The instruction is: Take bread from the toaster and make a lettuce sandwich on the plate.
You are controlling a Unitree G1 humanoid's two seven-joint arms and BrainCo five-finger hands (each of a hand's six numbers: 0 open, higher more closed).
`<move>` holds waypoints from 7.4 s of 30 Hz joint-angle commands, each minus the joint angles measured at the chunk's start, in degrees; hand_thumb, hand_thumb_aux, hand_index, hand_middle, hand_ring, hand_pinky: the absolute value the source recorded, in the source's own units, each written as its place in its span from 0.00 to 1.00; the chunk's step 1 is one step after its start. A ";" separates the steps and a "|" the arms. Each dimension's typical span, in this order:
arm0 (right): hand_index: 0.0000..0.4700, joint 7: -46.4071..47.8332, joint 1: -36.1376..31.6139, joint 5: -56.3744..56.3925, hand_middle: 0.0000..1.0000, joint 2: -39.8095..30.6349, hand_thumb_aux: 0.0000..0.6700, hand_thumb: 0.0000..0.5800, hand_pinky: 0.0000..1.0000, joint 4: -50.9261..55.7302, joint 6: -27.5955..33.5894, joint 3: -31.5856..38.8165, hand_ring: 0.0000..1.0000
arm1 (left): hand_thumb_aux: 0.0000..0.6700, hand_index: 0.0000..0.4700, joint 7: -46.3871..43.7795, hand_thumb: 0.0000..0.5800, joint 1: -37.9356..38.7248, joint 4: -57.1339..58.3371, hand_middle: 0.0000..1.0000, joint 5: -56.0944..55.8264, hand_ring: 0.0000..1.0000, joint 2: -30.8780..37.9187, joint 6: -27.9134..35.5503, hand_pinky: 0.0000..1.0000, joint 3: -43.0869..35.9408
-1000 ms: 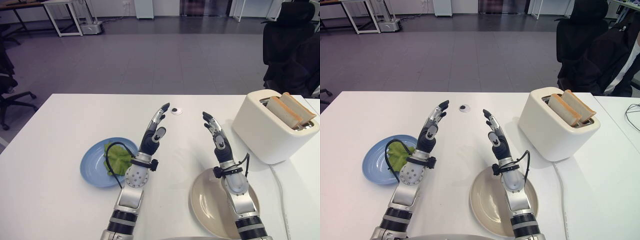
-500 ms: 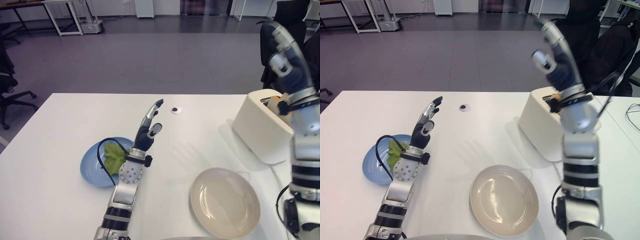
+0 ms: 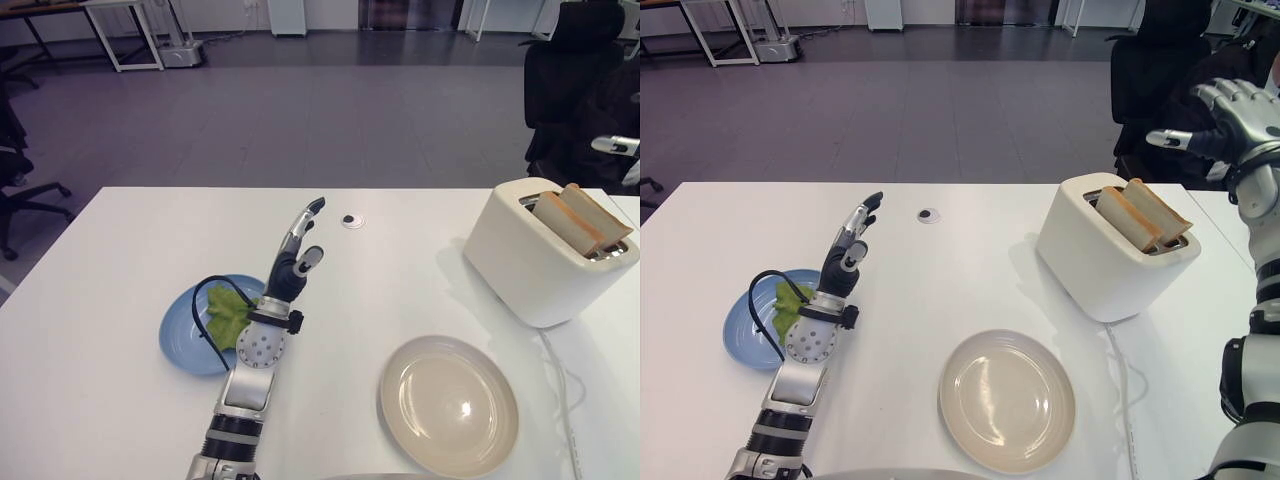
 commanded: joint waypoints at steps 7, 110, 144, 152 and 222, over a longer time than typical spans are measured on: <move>0.00 -0.92 -2.47 -3.28 0.00 -0.68 0.00 0.00 0.00 9.23 -3.19 8.10 0.00 | 0.00 0.00 0.17 0.00 0.72 -0.92 0.00 0.49 0.00 0.52 0.95 0.00 0.17; 0.00 62.48 31.17 49.64 0.00 13.40 0.00 0.00 0.00 -53.82 4.26 -3.74 0.00 | 0.00 0.00 -24.20 0.00 8.47 -4.49 0.00 45.10 0.00 37.58 23.76 0.00 0.72; 0.00 39.13 17.47 36.07 0.00 16.93 0.00 0.00 0.00 -34.82 3.95 -8.56 0.00 | 1.00 1.00 -28.50 1.00 0.08 -22.27 0.00 31.34 0.00 16.76 17.37 0.00 -20.55; 0.00 36.58 16.16 35.64 0.00 17.13 0.00 0.00 0.00 -32.15 3.40 -8.11 0.00 | 1.00 1.00 -29.54 1.00 -3.76 -17.80 0.00 32.08 0.00 10.30 15.52 0.00 -28.31; 0.00 38.37 17.57 35.94 0.00 19.04 0.00 0.00 0.00 -31.74 2.37 -6.89 0.00 | 0.00 0.00 -7.06 0.00 -16.92 1.49 0.00 49.68 0.00 6.88 1.07 0.00 -40.71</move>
